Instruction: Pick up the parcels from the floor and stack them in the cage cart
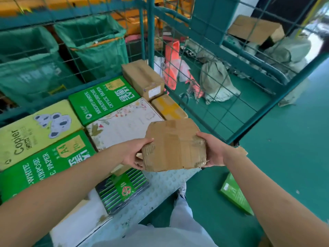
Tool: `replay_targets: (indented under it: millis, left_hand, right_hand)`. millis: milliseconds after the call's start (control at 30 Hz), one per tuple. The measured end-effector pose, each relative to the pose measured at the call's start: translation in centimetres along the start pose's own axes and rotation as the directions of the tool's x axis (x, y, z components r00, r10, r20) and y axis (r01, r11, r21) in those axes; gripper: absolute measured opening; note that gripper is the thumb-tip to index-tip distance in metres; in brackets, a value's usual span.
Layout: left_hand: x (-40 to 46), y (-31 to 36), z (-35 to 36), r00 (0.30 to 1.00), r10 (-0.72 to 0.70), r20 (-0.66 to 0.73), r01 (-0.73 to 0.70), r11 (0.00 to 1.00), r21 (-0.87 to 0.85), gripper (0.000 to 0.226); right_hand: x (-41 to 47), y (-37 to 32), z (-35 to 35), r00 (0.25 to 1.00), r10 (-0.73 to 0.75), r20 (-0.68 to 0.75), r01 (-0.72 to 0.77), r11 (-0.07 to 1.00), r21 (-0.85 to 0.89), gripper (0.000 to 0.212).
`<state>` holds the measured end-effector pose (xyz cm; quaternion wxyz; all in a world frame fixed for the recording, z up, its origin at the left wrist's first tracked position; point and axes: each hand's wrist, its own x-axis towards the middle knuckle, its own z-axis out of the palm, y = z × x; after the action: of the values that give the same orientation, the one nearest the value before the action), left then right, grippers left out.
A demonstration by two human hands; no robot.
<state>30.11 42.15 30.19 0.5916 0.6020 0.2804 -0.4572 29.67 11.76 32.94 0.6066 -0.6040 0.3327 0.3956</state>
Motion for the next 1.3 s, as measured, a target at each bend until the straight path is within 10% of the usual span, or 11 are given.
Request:
replay_targets:
  millis: [500, 933, 1200, 1300]
  left_hand:
    - [13.7, 12.4, 2.0, 0.991, 0.016, -0.135, -0.059, 0.945, -0.321, 0.033]
    - [25.4, 18.8, 3.4, 0.981, -0.035, -0.189, -0.072, 0.846, -0.528, 0.029]
    - [28.7, 18.3, 3.4, 0.963, -0.091, -0.254, -0.049, 0.866, -0.498, 0.037]
    - [29.5, 18.2, 3.4, 0.953, -0.091, -0.288, -0.061, 0.876, -0.478, 0.047]
  right_hand:
    - [13.1, -16.7, -4.2, 0.973, -0.226, -0.038, 0.191, 0.889, -0.416, 0.068]
    - [25.0, -24.1, -4.9, 0.800, -0.598, 0.044, 0.404, 0.483, -0.777, 0.077]
    - [29.0, -24.1, -6.2, 0.883, -0.464, 0.070, 0.319, 0.484, -0.815, 0.072]
    - [30.4, -25.3, -6.6, 0.929, -0.369, 0.035, 0.136, 0.252, -0.958, 0.064]
